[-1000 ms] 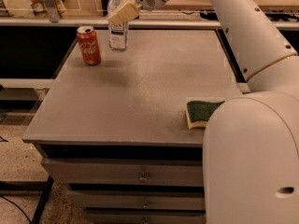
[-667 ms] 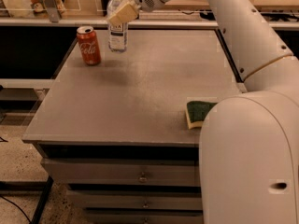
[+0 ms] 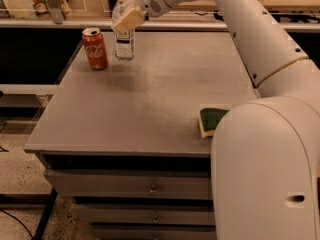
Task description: Move blue plastic bottle near coke can
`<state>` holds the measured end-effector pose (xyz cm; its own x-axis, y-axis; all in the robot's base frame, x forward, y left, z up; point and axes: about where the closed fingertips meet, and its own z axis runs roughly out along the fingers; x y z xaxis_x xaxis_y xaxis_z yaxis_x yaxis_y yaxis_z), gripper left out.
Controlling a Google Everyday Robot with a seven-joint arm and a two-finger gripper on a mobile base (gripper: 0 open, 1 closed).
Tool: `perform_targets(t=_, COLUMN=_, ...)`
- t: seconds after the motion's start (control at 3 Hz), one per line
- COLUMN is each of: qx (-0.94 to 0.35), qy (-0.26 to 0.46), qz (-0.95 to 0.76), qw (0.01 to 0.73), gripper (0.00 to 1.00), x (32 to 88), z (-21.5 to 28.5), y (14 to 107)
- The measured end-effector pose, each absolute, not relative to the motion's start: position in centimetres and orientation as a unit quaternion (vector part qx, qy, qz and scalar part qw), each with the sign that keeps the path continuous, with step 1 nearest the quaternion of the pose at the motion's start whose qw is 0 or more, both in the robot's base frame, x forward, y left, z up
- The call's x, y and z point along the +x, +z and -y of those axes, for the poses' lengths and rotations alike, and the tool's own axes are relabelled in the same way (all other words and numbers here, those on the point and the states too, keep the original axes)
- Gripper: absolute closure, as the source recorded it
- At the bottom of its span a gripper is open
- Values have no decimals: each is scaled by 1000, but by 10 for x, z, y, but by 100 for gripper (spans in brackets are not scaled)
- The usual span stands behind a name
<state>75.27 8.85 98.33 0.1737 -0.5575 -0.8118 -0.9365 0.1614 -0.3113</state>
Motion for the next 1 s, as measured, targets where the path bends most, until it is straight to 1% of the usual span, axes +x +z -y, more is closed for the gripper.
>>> perform_targets(t=0.33, qx=-617, qy=201, qz=-618, qw=444, gripper=100, x=753, z=-92, y=966)
perform_targets(t=0.67, qx=-616, qy=202, qz=-624, qw=437, gripper=82, x=753, z=-97, y=956)
perform_targets(t=1.0, qx=-620, qy=214, qz=-620, qw=431, gripper=59, x=747, z=-104, y=958)
